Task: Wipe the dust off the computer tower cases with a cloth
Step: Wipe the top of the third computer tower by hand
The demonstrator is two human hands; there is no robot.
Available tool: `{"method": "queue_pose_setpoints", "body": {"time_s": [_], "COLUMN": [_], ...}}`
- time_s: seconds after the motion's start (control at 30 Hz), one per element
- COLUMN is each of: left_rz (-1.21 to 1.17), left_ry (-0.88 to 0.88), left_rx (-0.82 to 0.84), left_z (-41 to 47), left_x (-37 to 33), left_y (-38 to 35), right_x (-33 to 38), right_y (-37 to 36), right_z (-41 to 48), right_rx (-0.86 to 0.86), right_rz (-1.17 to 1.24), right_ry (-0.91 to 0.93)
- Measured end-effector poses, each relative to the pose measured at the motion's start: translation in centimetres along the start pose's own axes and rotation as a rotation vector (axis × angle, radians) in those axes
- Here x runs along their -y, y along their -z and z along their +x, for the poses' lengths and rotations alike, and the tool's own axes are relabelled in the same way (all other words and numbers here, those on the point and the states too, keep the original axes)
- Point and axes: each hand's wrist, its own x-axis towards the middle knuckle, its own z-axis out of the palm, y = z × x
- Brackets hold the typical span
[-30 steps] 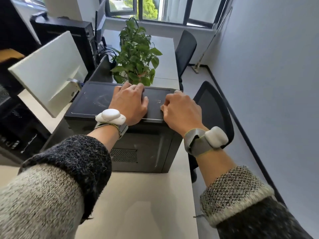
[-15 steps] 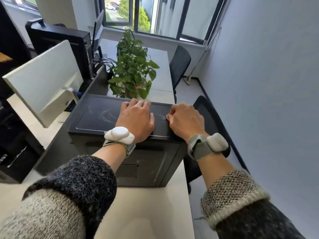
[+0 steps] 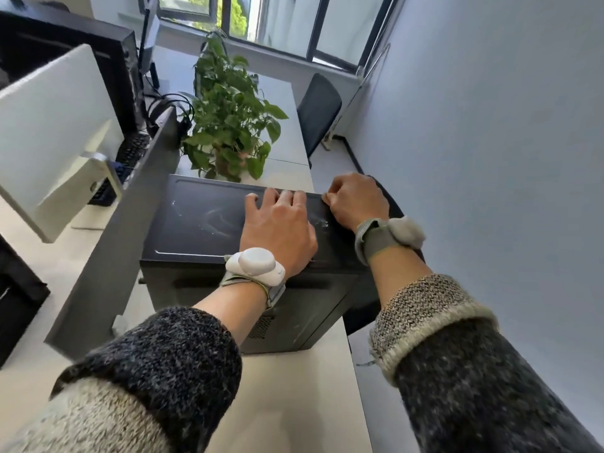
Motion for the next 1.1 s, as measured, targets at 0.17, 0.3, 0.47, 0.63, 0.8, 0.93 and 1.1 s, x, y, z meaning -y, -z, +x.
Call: {"method": "queue_pose_setpoints", "body": {"time_s": [0.17, 0.3, 0.47, 0.63, 0.8, 0.93, 1.1], "left_rz": [-0.027, -0.020, 0.005, 0.010, 0.046, 0.055, 0.054], "left_ry": [0.016, 0.015, 0.008, 0.018, 0.015, 0.019, 0.012], "left_rx": [0.003, -0.001, -0.023, -0.027, -0.048, -0.038, -0.065], "left_z": [-0.1, 0.0, 0.0, 0.0, 0.2, 0.2, 0.1], "left_x": [0.1, 0.1, 0.1, -0.2, -0.3, -0.3, -0.2], "left_y": [0.0, -0.1, -0.2, -0.1, 0.0, -0.1, -0.3], "right_x": [-2.2, -2.5, 0.0, -1.6, -3.8, -1.8, -0.8], "right_y": [0.7, 1.0, -0.1, 0.4, 1.2, -0.1, -0.7], "right_z": [-4.5, -3.3, 1.7, -0.2, -3.0, 0.2, 0.8], "right_rx": [0.005, 0.032, -0.012, 0.050, 0.096, 0.053, 0.021], "right_rz": [0.008, -0.032, -0.084, -0.001, 0.031, 0.014, 0.044], "right_ry": [0.022, 0.020, 0.060, 0.126, 0.204, 0.177, 0.165]}}
